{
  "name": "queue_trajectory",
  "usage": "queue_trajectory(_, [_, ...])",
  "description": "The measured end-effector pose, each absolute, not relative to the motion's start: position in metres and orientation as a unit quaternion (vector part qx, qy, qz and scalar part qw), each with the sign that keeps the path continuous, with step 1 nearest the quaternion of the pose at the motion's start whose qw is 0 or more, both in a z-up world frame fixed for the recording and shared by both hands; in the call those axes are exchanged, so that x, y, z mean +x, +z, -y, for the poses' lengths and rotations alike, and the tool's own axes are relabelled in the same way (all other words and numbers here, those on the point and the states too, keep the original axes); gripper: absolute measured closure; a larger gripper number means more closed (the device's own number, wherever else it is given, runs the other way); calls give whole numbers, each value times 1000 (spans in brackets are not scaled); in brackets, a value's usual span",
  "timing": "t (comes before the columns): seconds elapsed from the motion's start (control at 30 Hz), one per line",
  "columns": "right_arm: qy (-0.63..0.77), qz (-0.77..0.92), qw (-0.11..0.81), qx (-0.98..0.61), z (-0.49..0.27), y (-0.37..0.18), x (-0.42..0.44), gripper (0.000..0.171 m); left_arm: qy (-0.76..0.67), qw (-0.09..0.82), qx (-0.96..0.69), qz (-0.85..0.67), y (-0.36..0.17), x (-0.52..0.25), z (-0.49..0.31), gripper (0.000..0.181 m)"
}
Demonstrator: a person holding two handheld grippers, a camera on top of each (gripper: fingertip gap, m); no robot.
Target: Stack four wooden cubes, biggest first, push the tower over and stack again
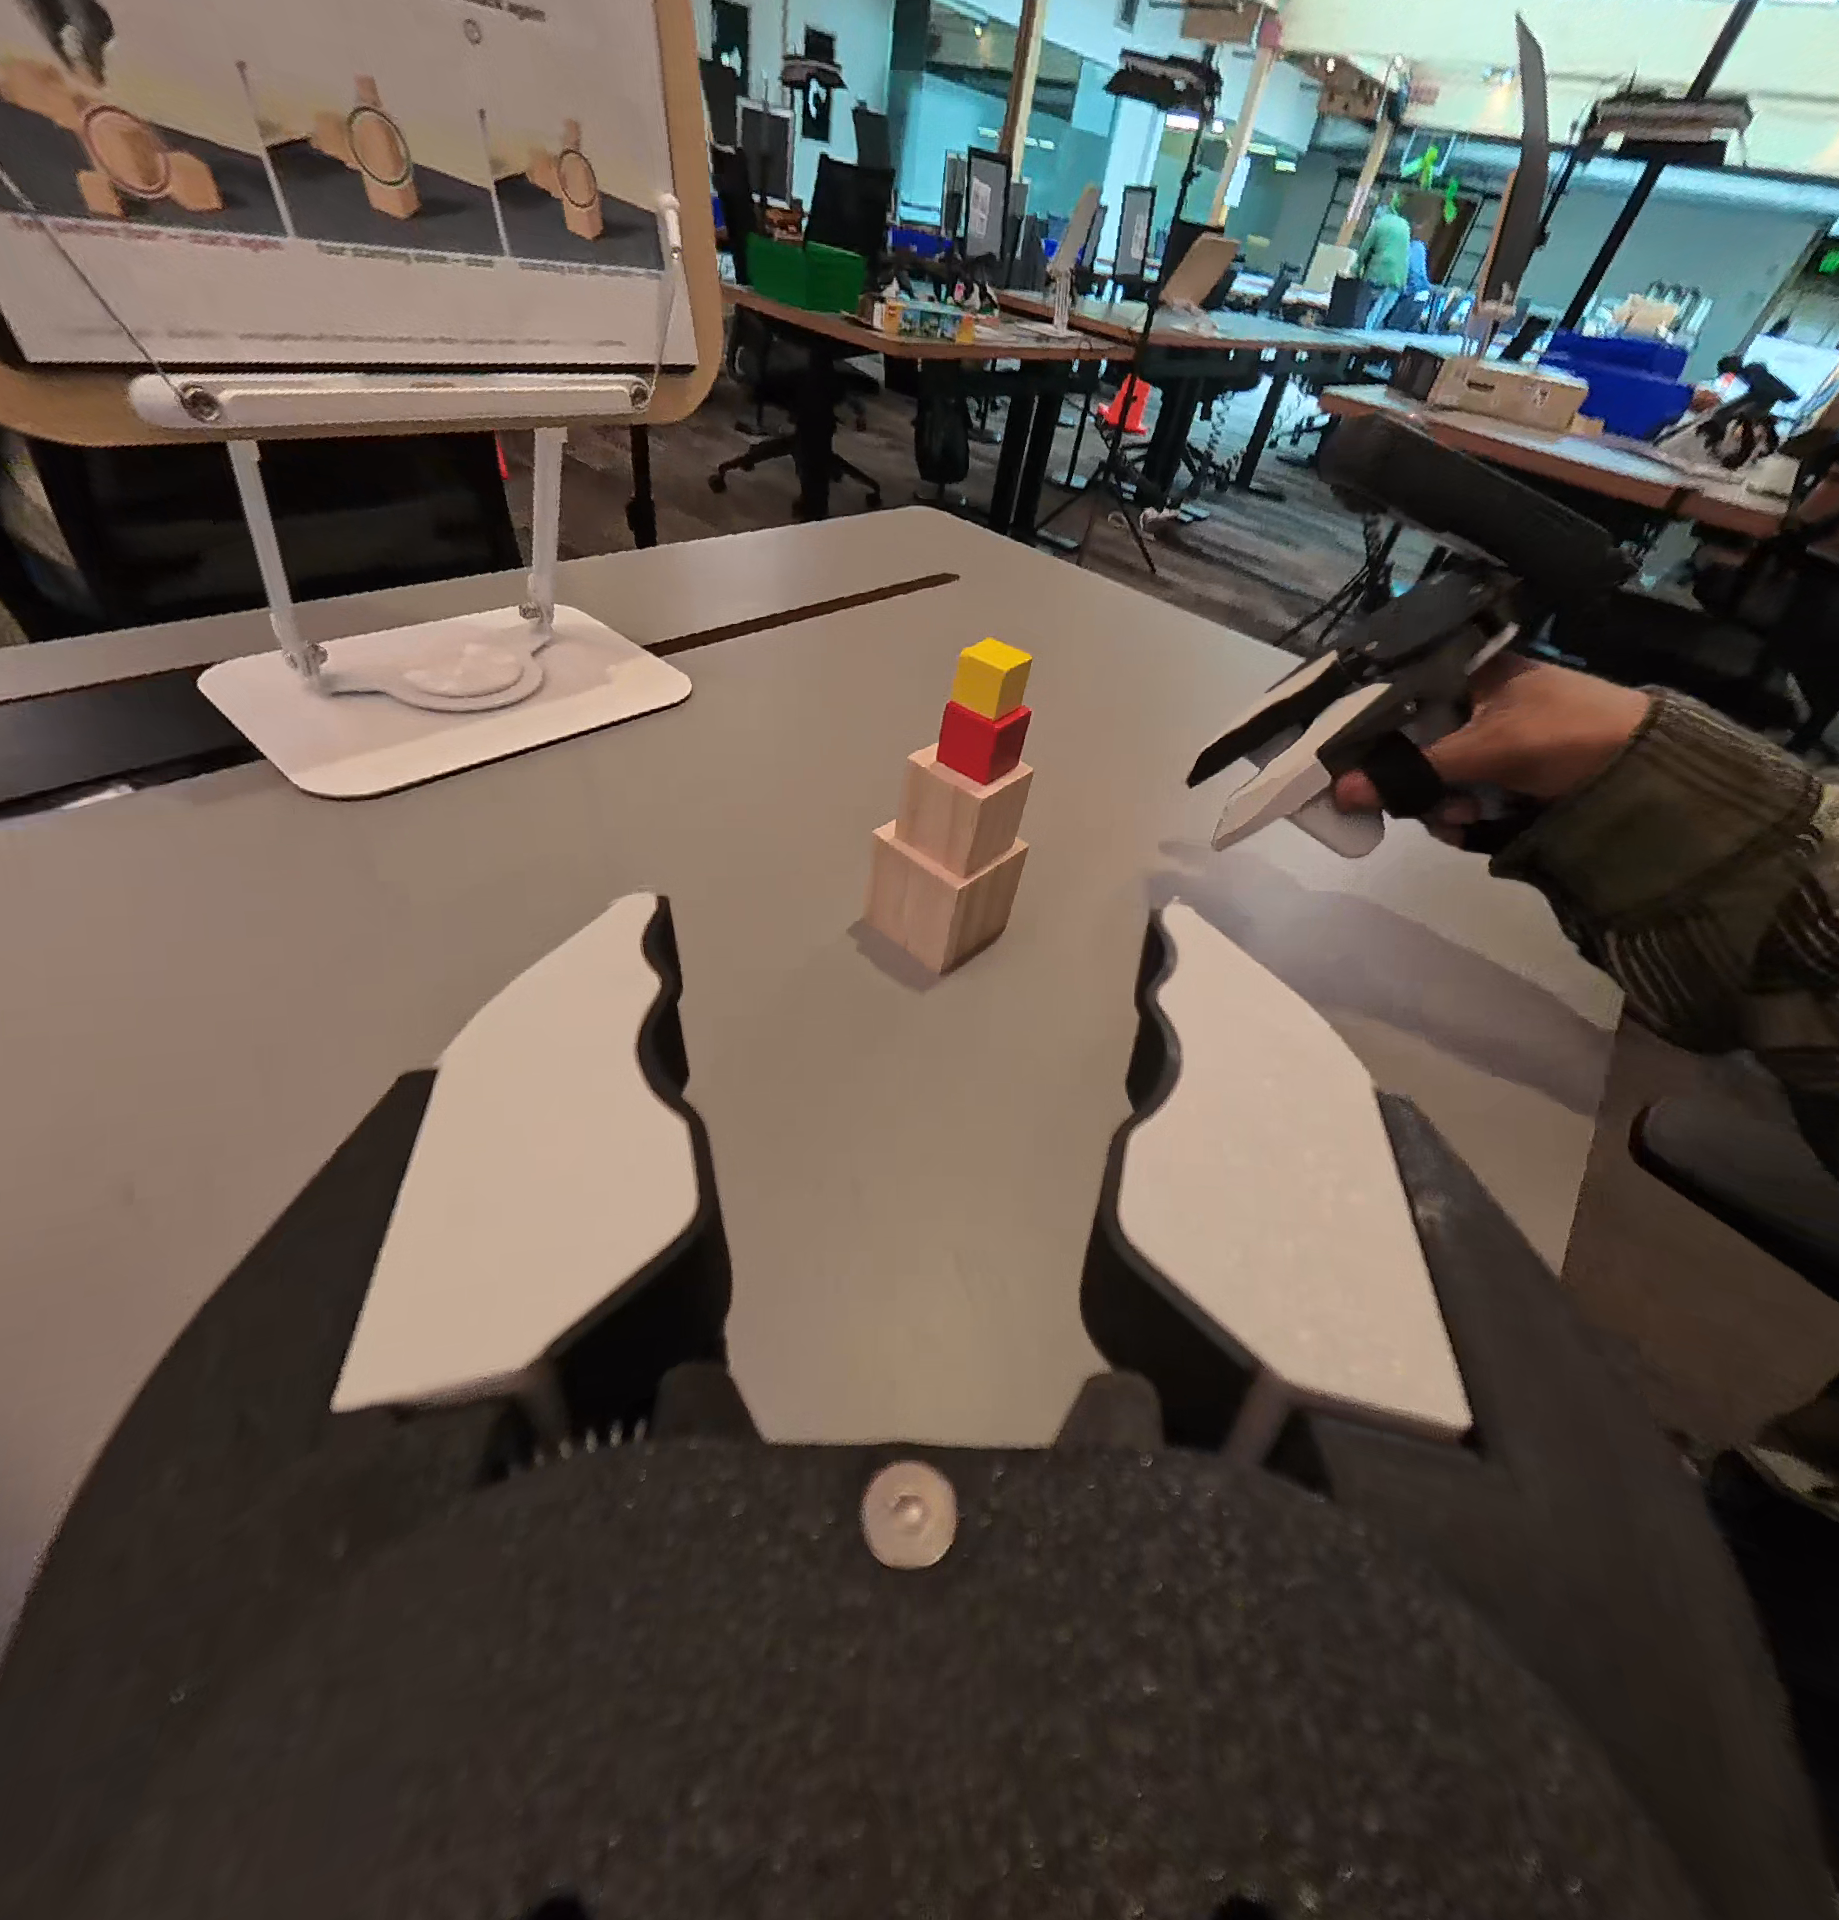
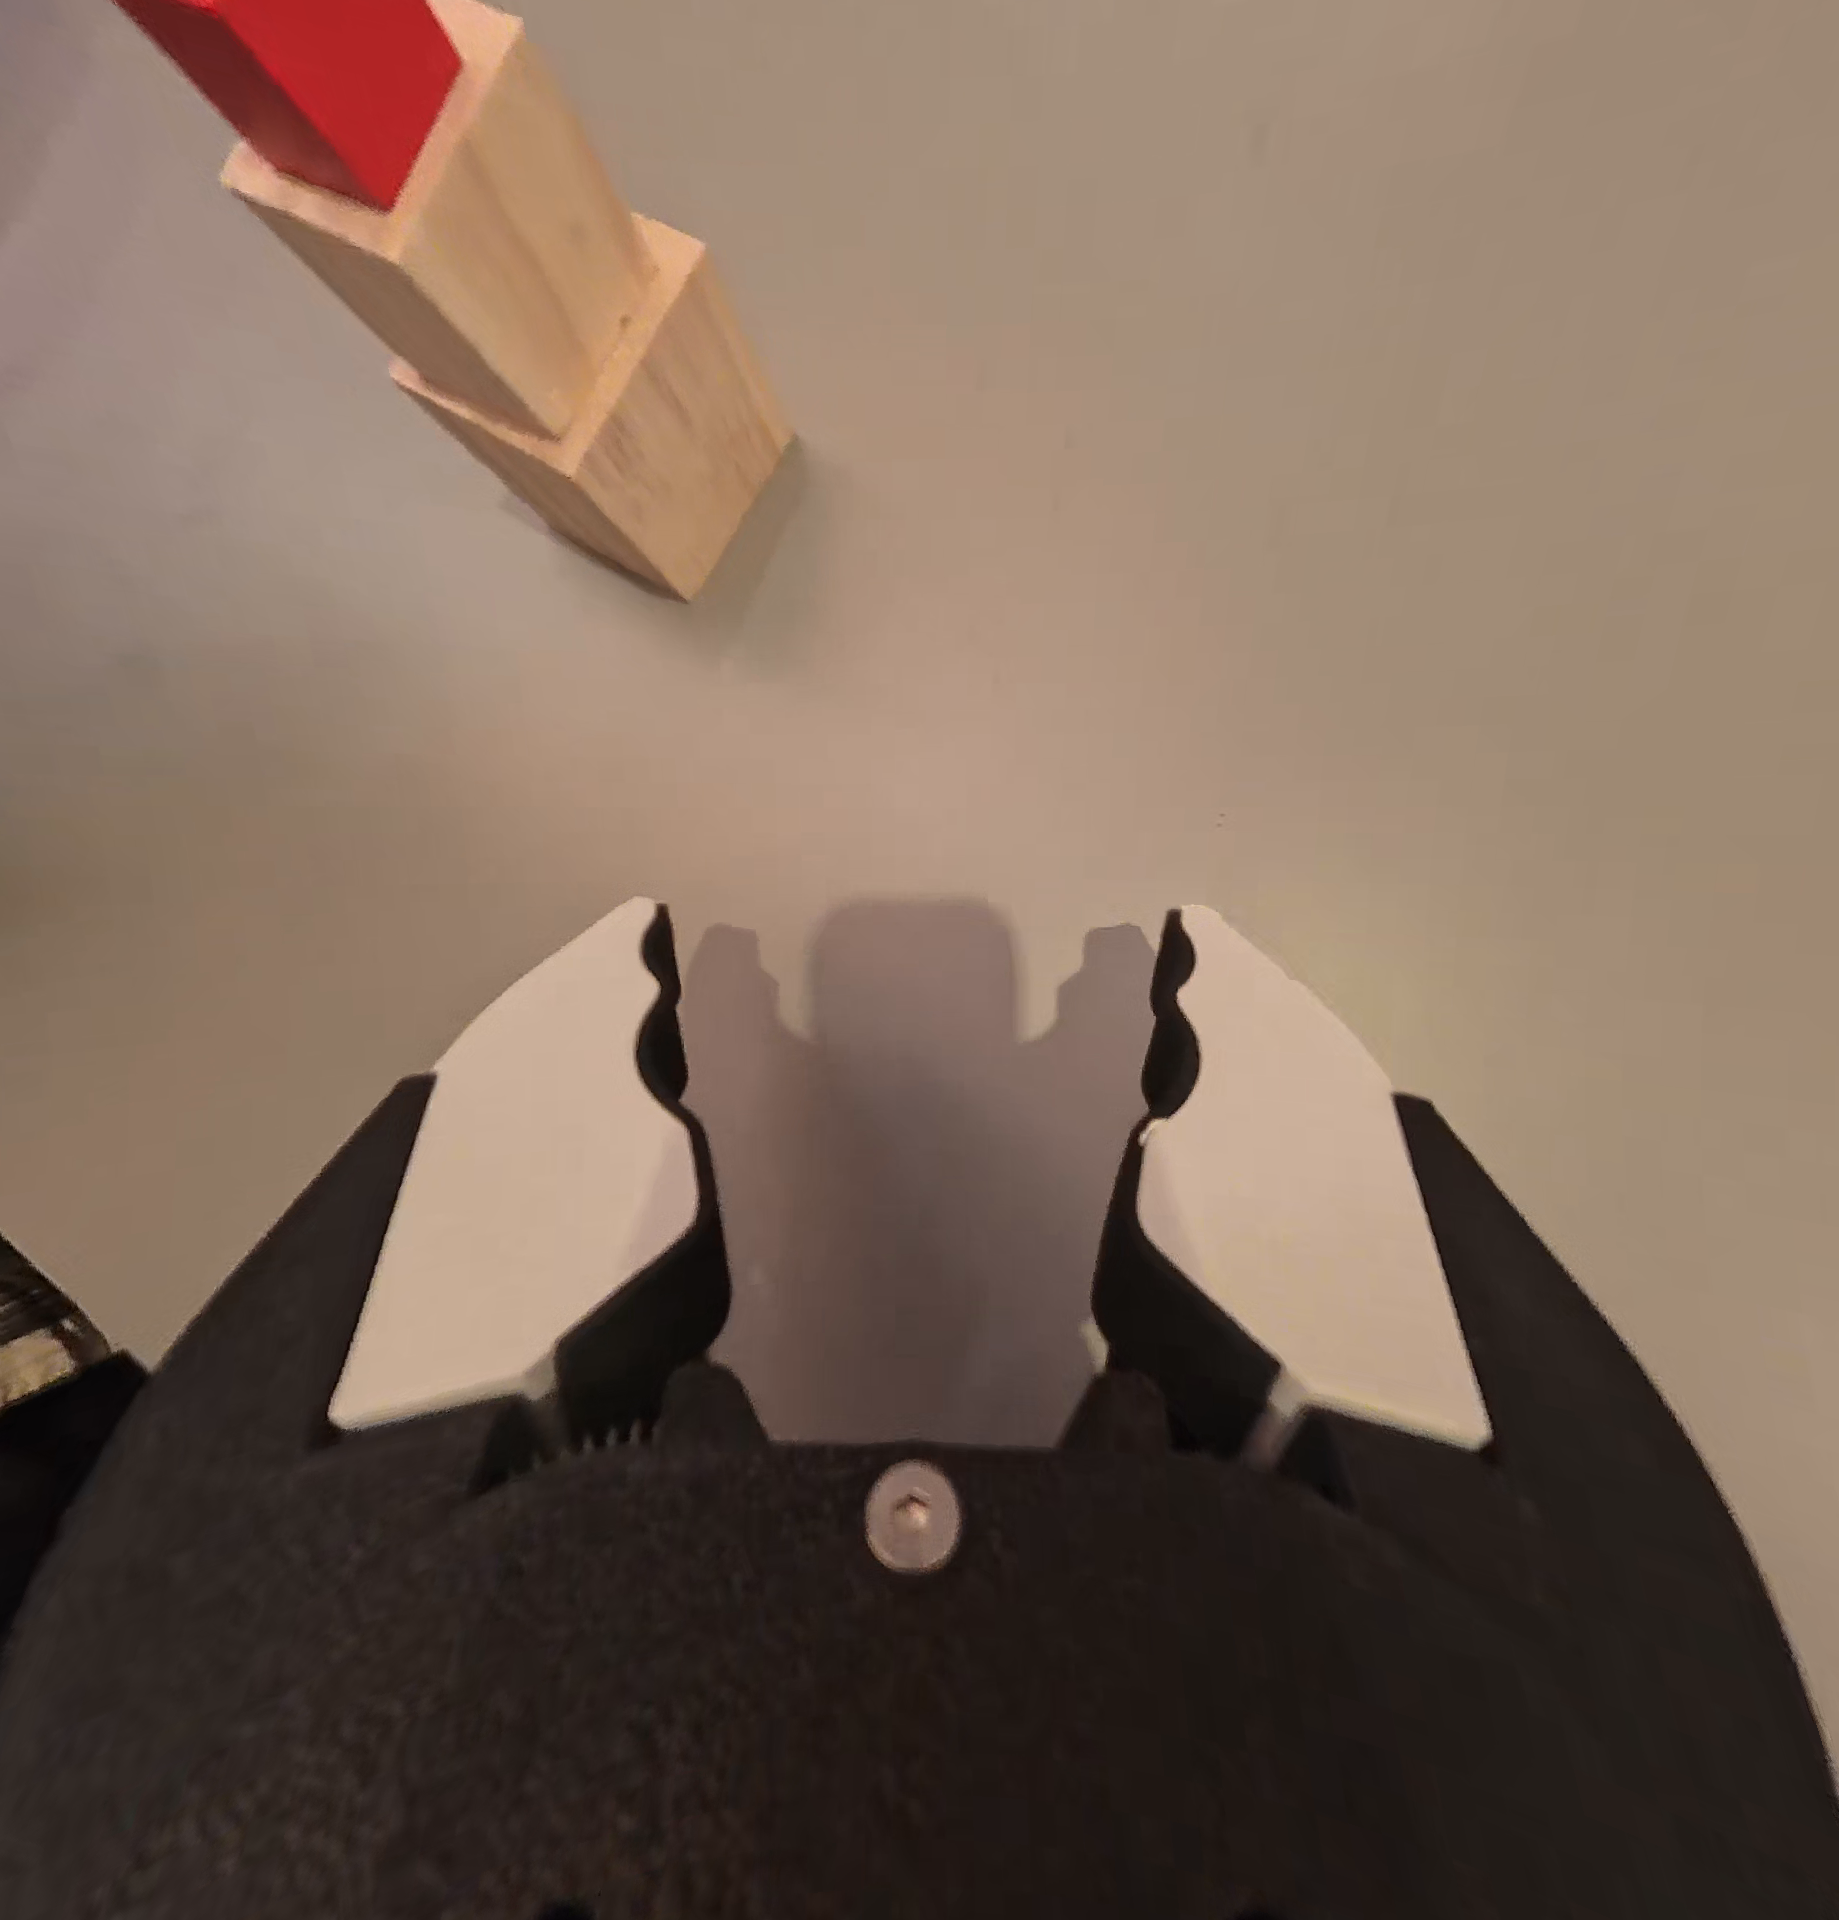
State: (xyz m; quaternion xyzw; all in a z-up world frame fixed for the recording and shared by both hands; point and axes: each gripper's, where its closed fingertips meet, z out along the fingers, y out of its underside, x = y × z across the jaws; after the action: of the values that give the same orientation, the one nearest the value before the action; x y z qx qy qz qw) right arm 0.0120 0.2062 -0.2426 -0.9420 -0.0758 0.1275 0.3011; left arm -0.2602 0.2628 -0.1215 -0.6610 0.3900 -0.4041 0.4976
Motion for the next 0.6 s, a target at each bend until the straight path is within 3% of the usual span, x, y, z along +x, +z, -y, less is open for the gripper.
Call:
queue_trajectory(0.13, [105, 51, 275, -954, -213, -231, 19, 91, -371, 482, -692, -389, -128, -279, -266, 87])
queue_trajectory(0.23, [96, 37, 259, -961, -220, -226, 22, 99, -373, 508, -682, -371, -114, -293, -268, 91])
queue_trajectory(0.3, [111, 34, 244, -963, -225, -226, 17, 118, -380, 517, -675, -363, -105, -300, -266, 92])
queue_trajectory(0.37, [144, 41, 223, -963, -227, -227, 7, 162, -376, 521, -676, -362, -101, -308, -266, 92])
queue_trajectory(0.4, [151, 41, 215, -964, -229, -230, 5, 171, -375, 520, -677, -361, -100, -312, -265, 92])
queue_trajectory(0.6, [145, -31, 139, -979, -238, -244, 11, 171, -378, 540, -660, -359, -82, -324, -255, 94])
